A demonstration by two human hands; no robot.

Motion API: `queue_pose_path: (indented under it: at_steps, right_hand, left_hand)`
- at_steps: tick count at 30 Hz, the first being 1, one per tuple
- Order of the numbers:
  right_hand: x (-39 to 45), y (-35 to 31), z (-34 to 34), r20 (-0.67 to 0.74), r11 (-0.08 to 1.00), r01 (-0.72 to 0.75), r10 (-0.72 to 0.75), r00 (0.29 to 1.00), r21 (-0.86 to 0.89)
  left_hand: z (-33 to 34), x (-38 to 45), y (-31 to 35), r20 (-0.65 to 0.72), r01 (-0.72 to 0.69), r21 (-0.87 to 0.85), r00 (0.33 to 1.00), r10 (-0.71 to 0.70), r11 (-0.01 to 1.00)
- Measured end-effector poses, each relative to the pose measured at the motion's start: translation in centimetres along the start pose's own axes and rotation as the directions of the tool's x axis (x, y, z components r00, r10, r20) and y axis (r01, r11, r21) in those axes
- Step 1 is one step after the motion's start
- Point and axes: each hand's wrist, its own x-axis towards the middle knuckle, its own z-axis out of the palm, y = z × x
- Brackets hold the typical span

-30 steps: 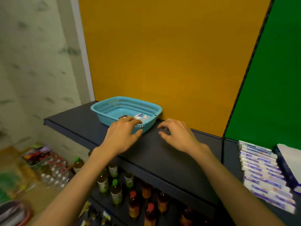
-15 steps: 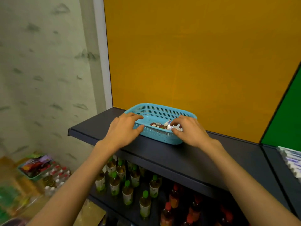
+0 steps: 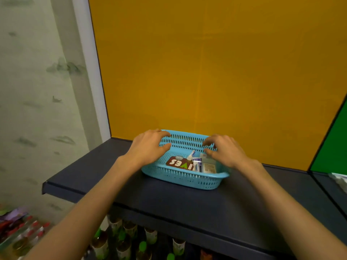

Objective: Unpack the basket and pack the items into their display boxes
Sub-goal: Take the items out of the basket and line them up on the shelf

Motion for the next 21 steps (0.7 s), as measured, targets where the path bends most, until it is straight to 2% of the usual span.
queue_pose_path:
  at_steps: [7,13,21]
  right_hand:
    - [3.6,2.2,1.4,0.052,0.999,-0.046,0.047,0.998,-0.027]
    - [4.7,2.8,2.9,0.113,0.989,-0.088,0.101,0.988,-0.118]
    - [5.9,3.0,4.2,0.153,0.975,-0.109,0.140,0.978,-0.195]
  left_hand:
    - [3.0,7.2,1.1,0.071,-0.142,0.011,0.987,0.141,0.990]
    - [6.4,11.5,2.4,0.207,-0.309,0.092,0.936,0.285,0.947]
    - [8.9,13.4,4.0,0.394,-0.409,0.226,0.868,0.301,0.884]
